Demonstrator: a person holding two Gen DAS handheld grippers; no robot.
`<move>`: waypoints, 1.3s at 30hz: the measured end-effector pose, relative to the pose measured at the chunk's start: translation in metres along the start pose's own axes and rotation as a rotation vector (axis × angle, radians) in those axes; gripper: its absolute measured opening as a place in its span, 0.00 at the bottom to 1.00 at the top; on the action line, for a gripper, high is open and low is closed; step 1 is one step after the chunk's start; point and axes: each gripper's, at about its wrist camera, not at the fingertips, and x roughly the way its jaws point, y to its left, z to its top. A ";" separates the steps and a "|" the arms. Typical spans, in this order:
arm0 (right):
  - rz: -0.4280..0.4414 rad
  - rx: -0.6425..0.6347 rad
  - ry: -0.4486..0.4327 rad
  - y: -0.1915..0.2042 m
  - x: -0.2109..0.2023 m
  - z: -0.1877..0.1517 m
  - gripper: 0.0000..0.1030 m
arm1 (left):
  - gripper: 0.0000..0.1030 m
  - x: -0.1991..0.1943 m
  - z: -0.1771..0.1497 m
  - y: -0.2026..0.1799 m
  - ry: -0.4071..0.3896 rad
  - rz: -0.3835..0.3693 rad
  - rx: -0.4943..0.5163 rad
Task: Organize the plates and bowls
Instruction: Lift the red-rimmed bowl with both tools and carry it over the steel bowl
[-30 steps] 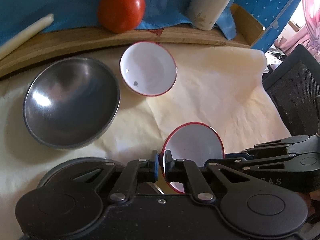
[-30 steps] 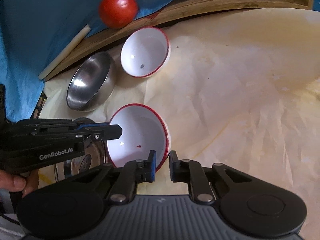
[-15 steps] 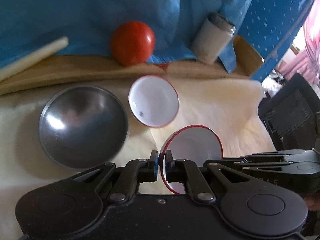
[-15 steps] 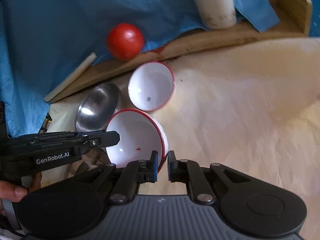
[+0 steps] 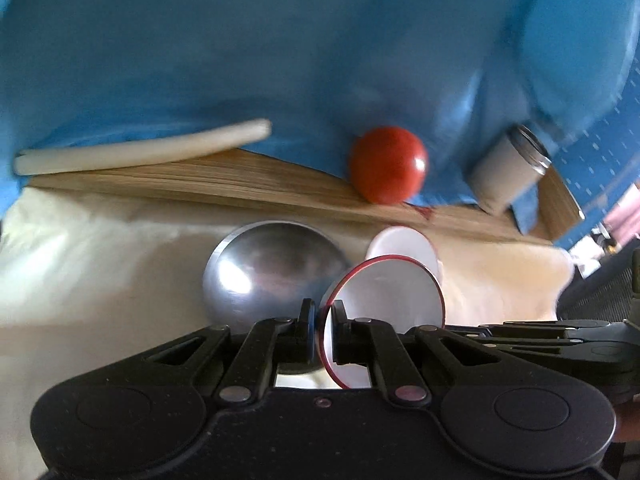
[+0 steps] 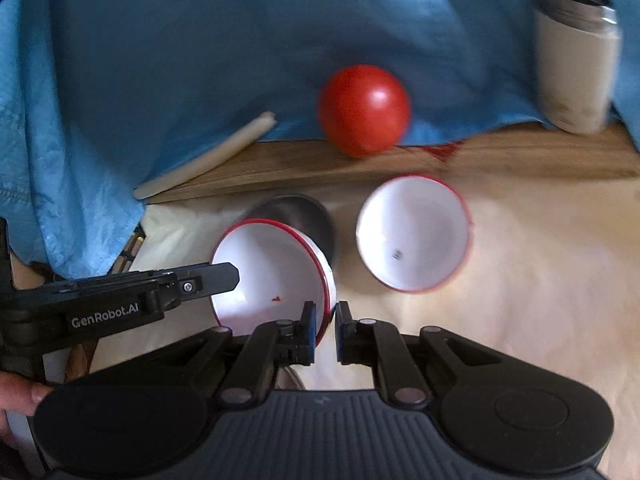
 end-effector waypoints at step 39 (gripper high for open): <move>0.009 -0.014 0.097 0.017 0.067 0.036 0.14 | 0.08 0.040 0.012 0.038 0.076 0.110 -0.131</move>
